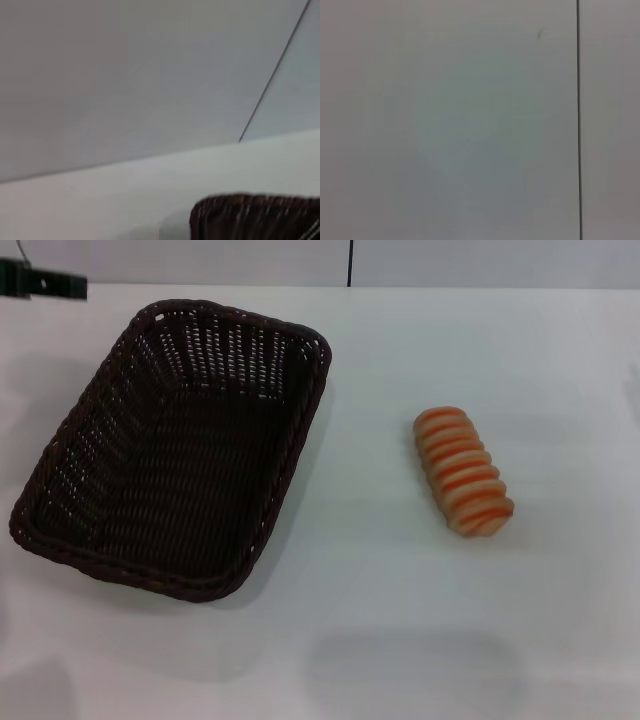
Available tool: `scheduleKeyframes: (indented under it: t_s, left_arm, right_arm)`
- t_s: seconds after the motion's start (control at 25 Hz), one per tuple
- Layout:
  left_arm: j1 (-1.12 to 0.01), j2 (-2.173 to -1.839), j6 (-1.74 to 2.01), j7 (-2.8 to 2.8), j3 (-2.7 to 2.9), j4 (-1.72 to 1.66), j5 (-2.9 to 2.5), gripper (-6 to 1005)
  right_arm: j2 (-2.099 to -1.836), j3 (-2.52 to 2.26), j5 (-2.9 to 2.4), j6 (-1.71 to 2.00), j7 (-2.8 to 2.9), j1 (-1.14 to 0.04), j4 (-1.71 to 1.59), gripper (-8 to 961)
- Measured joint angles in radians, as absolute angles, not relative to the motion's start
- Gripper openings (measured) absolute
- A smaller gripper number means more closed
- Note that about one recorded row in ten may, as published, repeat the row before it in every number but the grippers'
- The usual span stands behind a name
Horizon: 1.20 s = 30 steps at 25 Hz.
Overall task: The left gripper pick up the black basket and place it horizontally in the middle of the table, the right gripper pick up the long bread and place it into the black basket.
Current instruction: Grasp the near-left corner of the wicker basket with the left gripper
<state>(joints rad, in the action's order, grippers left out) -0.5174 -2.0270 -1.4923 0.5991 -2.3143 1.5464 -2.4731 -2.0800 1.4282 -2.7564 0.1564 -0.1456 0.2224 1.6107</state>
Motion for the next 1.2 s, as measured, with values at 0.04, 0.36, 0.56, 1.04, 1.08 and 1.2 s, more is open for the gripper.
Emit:
scheduleKeyframes:
  t_s: [0.04,0.36,0.56,1.04,1.08,1.2]
  left_arm:
    - [-0.520,-2.030,-1.492,0.596,-2.302,1.544,-2.495,811]
    - [-0.523,-2.054,-1.500,0.593,-2.245,1.521,-2.601,811]
    - [-0.521,-2.054,-1.502,0.592,-2.225,1.488,-2.607,811]
    - [-0.526,-2.054,-1.499,0.595,-2.200,1.403,-2.631,810]
    - [-0.531,-2.054,-1.495,0.593,-2.191,1.388,-2.644,810]
    - [-0.536,-2.054,-1.492,0.594,-2.189,1.369,-2.650,810]
  right_arm:
    - [-2.080,1.428,-2.756,0.156,-0.146,0.222,1.611,679]
    - [-2.078,1.428,-2.756,0.156,-0.146,0.222,1.614,680]
    - [-2.078,1.429,-2.756,0.156,-0.146,0.217,1.615,679]
    - [-2.077,1.433,-2.757,0.156,-0.146,0.213,1.615,679]
    - [-2.077,1.434,-2.757,0.156,-0.146,0.212,1.615,679]
    - [-2.077,1.434,-2.757,0.156,-0.146,0.211,1.615,680]
